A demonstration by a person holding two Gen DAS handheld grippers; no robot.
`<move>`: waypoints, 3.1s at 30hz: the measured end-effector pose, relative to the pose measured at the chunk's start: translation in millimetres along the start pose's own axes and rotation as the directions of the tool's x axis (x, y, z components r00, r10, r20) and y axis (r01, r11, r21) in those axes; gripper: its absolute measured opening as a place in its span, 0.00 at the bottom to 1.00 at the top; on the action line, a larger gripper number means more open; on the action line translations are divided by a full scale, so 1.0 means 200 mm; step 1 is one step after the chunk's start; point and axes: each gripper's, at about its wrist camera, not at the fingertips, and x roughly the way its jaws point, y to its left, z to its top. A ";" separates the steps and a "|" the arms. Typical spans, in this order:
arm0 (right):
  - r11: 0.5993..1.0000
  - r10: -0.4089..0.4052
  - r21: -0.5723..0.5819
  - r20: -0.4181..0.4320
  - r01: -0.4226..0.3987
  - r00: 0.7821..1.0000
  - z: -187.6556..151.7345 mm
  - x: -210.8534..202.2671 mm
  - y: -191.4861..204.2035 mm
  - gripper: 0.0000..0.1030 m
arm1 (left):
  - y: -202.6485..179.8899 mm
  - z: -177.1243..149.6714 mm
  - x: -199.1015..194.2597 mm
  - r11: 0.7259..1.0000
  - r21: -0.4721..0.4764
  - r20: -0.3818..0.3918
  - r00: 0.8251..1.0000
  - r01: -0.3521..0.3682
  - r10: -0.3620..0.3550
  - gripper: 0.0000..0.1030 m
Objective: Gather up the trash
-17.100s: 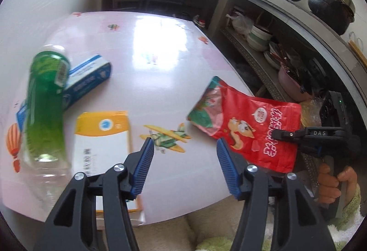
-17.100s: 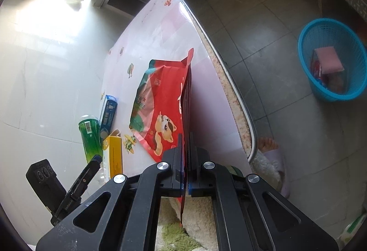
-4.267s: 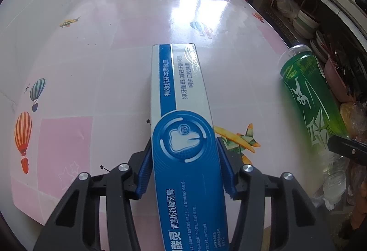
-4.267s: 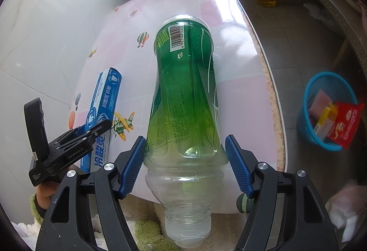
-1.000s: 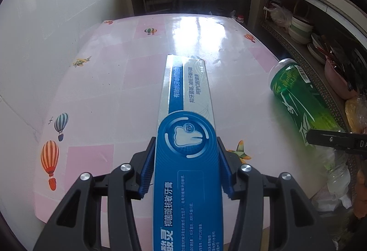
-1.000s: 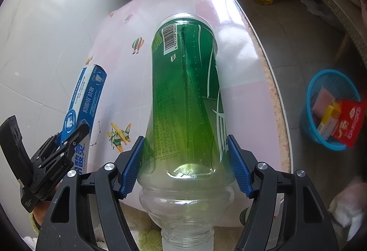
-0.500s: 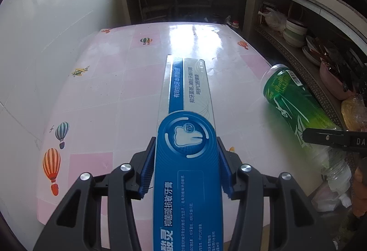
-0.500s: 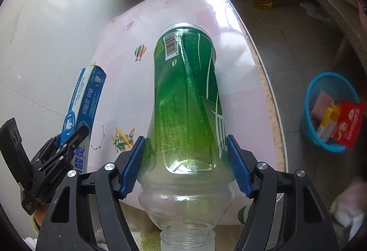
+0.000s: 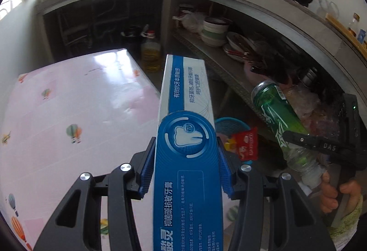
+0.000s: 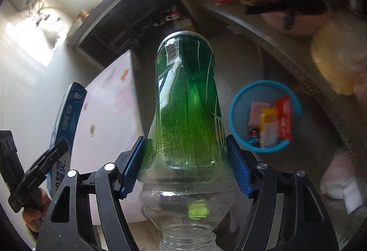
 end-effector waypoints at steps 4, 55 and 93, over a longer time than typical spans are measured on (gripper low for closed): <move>0.991 -0.078 0.109 -0.042 0.082 0.996 -0.05 0.04 -0.29 0.64 | -0.26 0.13 0.28 0.992 0.032 -0.110 0.987 0.124 -0.120 0.46; 0.926 -0.052 -0.345 0.282 0.152 0.958 -0.47 -0.11 0.32 0.92 | 0.06 -0.60 -0.57 0.945 -0.279 0.217 0.948 -0.169 0.234 0.95; 0.842 -0.295 -0.368 0.299 0.395 0.908 -0.67 -0.04 0.34 0.92 | 0.09 -0.85 -0.49 0.692 -0.382 -0.095 0.771 -0.612 0.629 0.95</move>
